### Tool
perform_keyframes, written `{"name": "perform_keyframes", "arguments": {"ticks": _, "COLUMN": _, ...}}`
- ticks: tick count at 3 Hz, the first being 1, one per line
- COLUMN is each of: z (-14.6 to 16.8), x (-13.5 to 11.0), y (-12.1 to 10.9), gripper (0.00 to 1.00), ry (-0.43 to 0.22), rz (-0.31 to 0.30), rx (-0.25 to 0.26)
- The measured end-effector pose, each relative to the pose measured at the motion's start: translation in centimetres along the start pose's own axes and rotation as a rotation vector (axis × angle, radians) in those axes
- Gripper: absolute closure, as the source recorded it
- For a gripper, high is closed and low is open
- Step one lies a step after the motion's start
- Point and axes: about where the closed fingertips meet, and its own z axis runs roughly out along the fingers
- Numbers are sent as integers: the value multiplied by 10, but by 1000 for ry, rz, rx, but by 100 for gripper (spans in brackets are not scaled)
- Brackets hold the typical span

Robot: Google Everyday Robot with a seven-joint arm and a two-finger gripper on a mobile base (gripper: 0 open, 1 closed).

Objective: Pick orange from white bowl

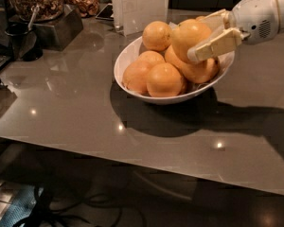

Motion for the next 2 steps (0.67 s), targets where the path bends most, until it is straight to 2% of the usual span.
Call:
{"name": "perform_keyframes", "arguments": {"ticks": 1, "z": 0, "x": 0, "y": 0, "gripper": 100, "ry": 0, "rz": 0, "rx": 0}}
{"name": "perform_keyframes", "arguments": {"ticks": 2, "z": 0, "x": -11, "y": 4, "gripper": 100, "ry": 5, "rz": -25, "rx": 3}}
